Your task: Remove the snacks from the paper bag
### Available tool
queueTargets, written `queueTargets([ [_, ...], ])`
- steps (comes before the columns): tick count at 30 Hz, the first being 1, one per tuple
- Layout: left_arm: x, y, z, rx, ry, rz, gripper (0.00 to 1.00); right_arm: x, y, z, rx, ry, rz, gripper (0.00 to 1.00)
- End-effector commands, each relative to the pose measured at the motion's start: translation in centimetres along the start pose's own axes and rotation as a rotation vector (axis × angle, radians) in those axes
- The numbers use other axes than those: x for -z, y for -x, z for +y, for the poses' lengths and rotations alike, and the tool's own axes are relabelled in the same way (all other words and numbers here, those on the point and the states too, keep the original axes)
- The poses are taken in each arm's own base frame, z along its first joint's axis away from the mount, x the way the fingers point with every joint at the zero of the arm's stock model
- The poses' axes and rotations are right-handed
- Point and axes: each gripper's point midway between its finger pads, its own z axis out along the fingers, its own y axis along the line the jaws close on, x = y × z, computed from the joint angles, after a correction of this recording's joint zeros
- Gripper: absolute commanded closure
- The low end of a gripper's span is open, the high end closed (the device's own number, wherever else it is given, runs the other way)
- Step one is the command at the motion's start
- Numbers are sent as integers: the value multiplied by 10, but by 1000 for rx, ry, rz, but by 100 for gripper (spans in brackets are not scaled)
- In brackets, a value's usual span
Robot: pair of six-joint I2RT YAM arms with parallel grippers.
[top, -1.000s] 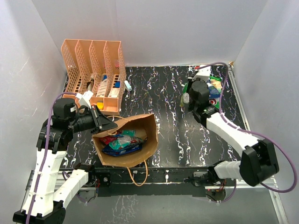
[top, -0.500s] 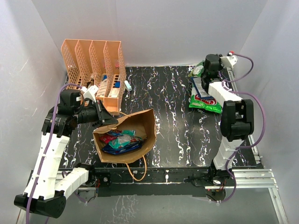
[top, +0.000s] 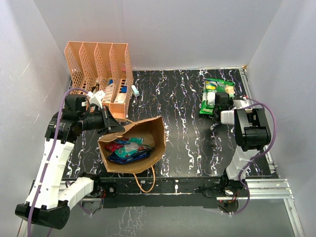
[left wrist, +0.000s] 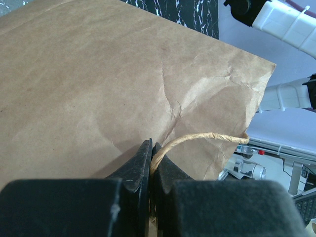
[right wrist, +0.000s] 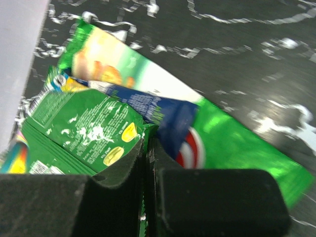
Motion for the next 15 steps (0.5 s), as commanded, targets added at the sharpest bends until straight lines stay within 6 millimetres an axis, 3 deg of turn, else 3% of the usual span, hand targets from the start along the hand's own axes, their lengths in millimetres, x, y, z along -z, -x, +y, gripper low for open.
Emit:
queueTargets([
  [1, 8, -1, -13, -36, -38, 7, 100, 21, 47, 26, -108, 67, -94, 66],
  [4, 10, -2, -14, -46, -43, 7, 100, 29, 66, 24, -42, 83, -95, 31],
  [6, 11, -4, -14, -47, -44, 8, 100, 40, 72, 21, 40, 93, -73, 20],
  [11, 13, -9, -16, -44, -67, -10, 100, 77, 55, 6, 181, 164, 102, 15],
  [15, 16, -13, -20, -25, -90, -28, 100, 136, 9, 17, 386, 412, 243, 17],
])
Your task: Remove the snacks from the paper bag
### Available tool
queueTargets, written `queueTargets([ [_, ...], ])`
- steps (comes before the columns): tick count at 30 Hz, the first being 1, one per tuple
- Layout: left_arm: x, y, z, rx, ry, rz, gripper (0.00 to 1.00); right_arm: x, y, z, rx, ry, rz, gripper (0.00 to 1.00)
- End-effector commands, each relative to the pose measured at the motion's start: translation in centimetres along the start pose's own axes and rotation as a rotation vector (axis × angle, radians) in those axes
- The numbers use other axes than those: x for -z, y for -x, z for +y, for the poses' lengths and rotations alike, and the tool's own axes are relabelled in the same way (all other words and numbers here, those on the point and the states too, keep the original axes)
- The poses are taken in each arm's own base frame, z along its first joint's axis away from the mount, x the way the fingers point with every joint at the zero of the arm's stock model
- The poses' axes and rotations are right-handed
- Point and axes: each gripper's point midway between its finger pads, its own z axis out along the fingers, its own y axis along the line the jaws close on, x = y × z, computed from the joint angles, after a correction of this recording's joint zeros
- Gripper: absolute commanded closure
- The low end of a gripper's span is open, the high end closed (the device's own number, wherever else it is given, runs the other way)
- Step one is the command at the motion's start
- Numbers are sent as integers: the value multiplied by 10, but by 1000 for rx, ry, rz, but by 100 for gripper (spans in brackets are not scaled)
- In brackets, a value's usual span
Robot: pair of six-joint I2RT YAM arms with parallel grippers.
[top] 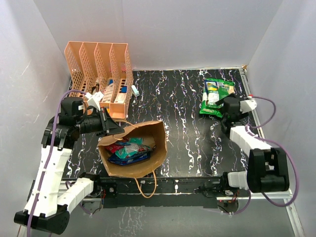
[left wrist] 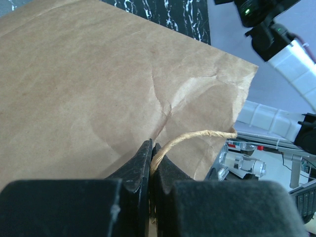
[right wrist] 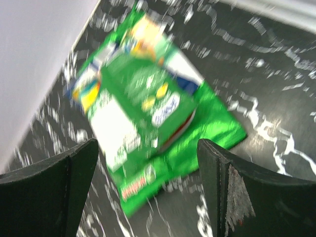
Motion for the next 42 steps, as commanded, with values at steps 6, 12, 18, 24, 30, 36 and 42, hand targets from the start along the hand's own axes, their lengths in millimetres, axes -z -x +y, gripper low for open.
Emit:
queueTargets([
  [6, 15, -14, -21, 25, -95, -45, 100, 164, -129, 87, 498, 751, 399, 20],
  [12, 27, -19, -40, 6, -178, -66, 100, 262, -123, 156, 646, 1192, 375, 19],
  [18, 37, -27, -51, 0, -236, -93, 100, 349, -70, 217, 685, 1589, 283, 19],
  [24, 41, -34, -51, 4, -250, -123, 100, 447, -55, 215, 694, 1953, 230, 20],
  [30, 47, -43, -53, 30, -277, -144, 100, 556, -80, 168, 835, 2321, 210, 22],
  [36, 44, -48, -51, 4, -266, -94, 100, 602, -112, 132, 996, 2376, 102, 22],
  [42, 46, -49, -57, 1, -312, -95, 100, 597, -158, 107, 1294, 2287, -11, 44],
])
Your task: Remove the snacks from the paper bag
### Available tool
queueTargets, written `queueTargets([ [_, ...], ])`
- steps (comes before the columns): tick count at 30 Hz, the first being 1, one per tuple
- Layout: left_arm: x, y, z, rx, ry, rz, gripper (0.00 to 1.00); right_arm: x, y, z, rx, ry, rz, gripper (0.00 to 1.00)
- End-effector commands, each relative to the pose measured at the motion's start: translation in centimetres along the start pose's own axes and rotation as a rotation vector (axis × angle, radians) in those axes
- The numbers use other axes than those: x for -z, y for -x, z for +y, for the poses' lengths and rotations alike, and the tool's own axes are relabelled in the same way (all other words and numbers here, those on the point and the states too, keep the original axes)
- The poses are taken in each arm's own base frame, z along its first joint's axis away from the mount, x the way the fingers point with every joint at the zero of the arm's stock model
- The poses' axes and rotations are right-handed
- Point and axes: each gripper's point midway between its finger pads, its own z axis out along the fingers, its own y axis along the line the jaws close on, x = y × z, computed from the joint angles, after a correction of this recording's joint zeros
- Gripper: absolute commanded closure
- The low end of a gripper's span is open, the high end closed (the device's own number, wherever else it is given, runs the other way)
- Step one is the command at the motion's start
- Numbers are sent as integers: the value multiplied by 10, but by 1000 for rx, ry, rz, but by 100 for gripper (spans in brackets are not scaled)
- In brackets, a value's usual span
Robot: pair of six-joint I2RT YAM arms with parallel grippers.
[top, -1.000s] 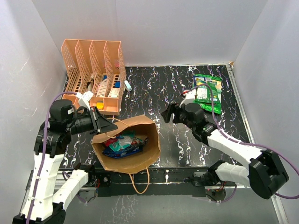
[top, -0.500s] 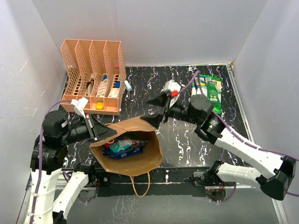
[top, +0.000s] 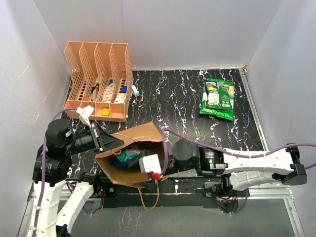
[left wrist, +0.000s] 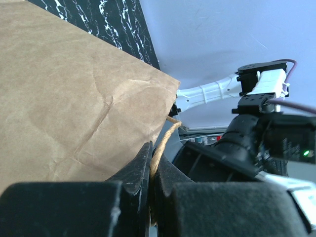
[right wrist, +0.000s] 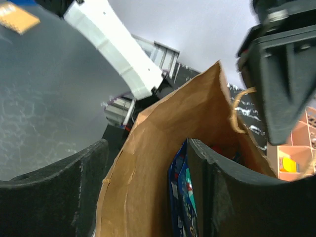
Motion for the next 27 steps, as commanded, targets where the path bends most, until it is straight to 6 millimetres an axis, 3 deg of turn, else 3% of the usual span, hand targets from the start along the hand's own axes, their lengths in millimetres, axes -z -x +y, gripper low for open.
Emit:
queueTargets([
  [1, 3, -5, -14, -16, -71, 20, 100, -4, -15, -23, 157, -179, 134, 47],
  [9, 7, -10, -19, -30, -98, 36, 100, 0, -84, -43, 266, -285, 461, 47],
  [20, 9, -13, -22, -40, -114, 47, 100, 12, -131, -52, 288, -306, 622, 47],
  [27, 9, -14, -23, -42, -115, 51, 100, 14, -160, -55, 310, -231, 733, 47],
])
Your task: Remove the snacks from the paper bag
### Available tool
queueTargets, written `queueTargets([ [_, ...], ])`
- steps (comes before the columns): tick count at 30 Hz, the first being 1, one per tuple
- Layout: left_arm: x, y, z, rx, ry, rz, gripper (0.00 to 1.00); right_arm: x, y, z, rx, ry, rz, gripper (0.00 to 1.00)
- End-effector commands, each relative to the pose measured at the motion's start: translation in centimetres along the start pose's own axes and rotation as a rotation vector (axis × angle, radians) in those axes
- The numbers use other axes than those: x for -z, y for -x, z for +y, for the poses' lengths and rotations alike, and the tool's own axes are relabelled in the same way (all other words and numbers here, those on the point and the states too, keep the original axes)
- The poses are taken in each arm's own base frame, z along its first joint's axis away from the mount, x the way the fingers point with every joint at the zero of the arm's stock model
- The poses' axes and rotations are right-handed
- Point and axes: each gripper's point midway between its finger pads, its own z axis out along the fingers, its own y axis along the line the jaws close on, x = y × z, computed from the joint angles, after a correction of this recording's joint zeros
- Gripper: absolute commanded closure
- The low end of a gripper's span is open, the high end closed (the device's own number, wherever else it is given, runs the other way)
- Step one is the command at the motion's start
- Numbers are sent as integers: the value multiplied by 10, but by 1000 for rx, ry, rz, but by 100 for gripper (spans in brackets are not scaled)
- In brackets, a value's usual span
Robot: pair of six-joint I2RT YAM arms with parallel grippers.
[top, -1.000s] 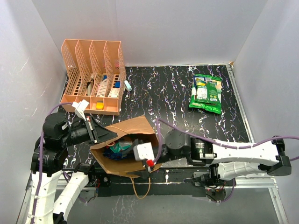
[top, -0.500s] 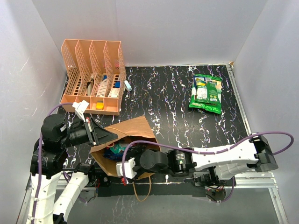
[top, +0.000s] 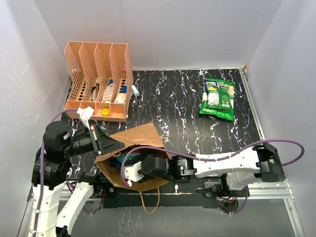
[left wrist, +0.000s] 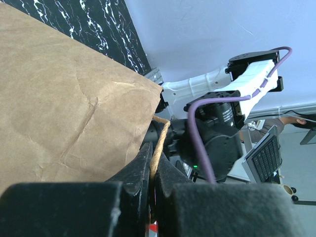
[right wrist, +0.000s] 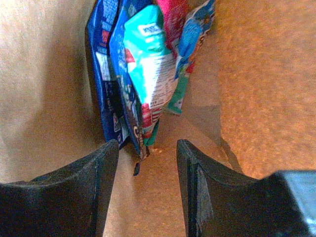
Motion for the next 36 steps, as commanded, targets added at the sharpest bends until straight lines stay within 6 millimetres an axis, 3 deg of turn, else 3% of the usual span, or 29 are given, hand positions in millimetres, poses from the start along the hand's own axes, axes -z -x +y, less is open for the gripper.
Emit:
queueTargets([
  [1, 2, -5, -7, -12, -34, 25, 100, -5, -4, -11, 24, 2, 28, 47],
  [8, 4, -6, -8, -12, -33, 24, 100, -20, -21, -17, 26, 28, 71, 47],
  [16, 2, -5, -6, -11, -27, 30, 100, -38, -34, -9, 71, 87, 110, 47],
  [24, 1, -4, -5, -12, -28, 38, 100, -64, -33, -7, 116, 122, 129, 48],
  [31, 2, -4, -5, -18, -20, 44, 100, -76, -36, 0, 105, 157, 146, 60],
  [36, 1, -6, -3, -15, -12, 53, 100, -70, -32, 7, 95, 207, 129, 77],
])
